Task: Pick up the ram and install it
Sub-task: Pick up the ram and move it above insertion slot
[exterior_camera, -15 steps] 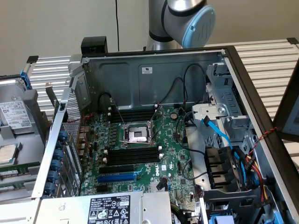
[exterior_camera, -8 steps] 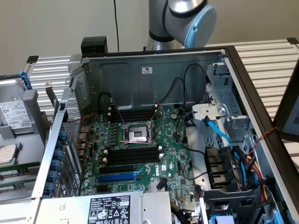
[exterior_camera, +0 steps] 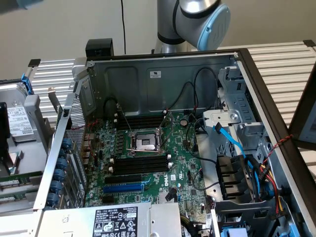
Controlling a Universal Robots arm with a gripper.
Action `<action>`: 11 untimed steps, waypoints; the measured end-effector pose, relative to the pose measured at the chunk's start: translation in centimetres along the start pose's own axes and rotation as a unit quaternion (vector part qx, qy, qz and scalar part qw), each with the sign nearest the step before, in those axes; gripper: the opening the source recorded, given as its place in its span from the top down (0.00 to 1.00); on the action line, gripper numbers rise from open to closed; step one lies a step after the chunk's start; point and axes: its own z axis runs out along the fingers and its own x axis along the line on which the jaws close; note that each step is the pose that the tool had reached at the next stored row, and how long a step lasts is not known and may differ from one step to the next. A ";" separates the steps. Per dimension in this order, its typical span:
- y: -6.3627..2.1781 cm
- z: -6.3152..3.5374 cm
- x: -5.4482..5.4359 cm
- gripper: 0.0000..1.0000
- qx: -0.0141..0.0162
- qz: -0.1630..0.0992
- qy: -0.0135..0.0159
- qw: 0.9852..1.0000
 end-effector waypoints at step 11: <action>-0.41 1.96 -0.1 0.74 0.000 -0.008 0.001 1.000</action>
